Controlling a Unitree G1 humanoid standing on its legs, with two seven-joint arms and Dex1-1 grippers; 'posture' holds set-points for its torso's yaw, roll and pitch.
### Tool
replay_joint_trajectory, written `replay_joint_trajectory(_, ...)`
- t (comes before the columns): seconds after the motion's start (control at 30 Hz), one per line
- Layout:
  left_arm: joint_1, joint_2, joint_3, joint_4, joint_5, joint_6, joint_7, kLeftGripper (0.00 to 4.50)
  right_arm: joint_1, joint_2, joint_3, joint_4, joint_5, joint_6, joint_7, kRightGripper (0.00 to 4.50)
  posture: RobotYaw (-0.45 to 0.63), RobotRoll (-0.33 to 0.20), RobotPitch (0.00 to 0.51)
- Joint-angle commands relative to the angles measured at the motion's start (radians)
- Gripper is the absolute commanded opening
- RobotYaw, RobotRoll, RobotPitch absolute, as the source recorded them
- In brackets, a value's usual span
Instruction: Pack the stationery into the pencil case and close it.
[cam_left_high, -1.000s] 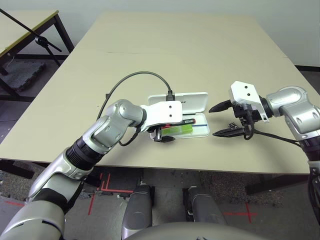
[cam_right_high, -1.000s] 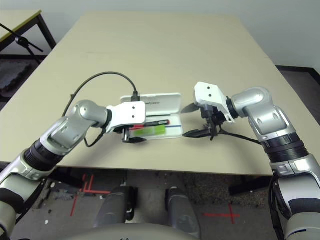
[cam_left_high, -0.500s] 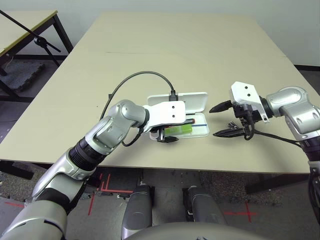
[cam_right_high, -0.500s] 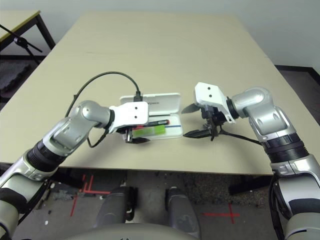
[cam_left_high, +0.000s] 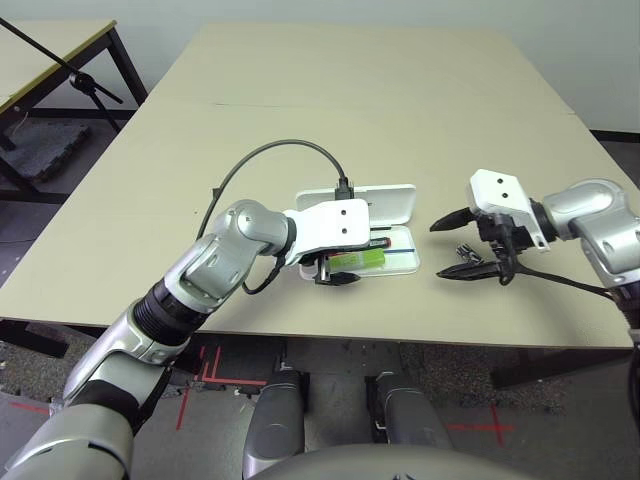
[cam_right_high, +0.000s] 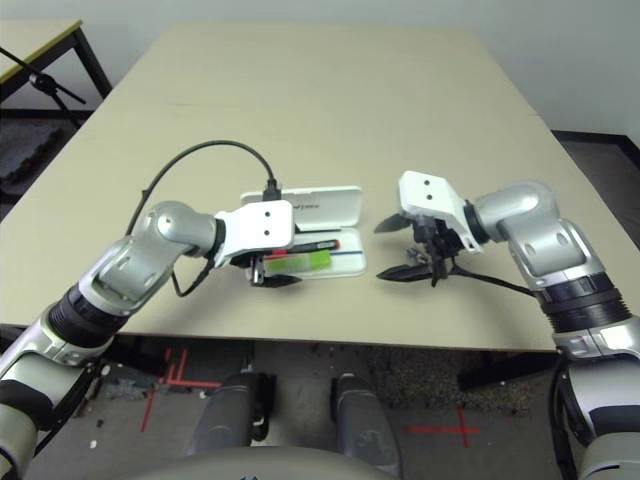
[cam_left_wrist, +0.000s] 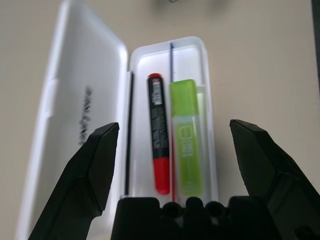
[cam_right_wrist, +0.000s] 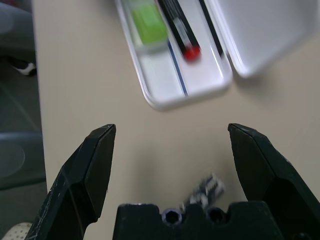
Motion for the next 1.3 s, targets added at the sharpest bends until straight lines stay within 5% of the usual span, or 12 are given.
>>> replay_joint_trajectory(0.03, 0.055, 0.035, 0.089, -0.056, -0.061, -0.054, -0.010, 4.47, 0.057, -0.010, -0.045, -0.062, 0.037, 0.087, -0.043, 4.50, 0.07, 0.000, 0.103)
replay_joint_trajectory(0.47, 0.100, 0.113, 0.199, -0.076, -0.128, -0.111, -0.002, 4.47, 0.091, 0.065, -0.019, -0.079, -0.014, 0.333, -0.312, 4.50, 0.08, 0.000, 0.097)
replay_joint_trajectory(0.77, 0.083, 0.193, 0.243, -0.097, -0.159, -0.124, -0.027, 4.47, 0.046, 0.090, 0.044, -0.058, -0.046, 0.435, -0.381, 4.50, 0.09, 0.000, 0.107)
replay_joint_trajectory(1.3, 0.083, 0.227, 0.242, -0.127, -0.185, -0.122, -0.034, 4.47, -0.010, 0.135, 0.151, 0.069, -0.107, 0.468, -0.417, 4.50, 0.10, 0.000, 0.105)
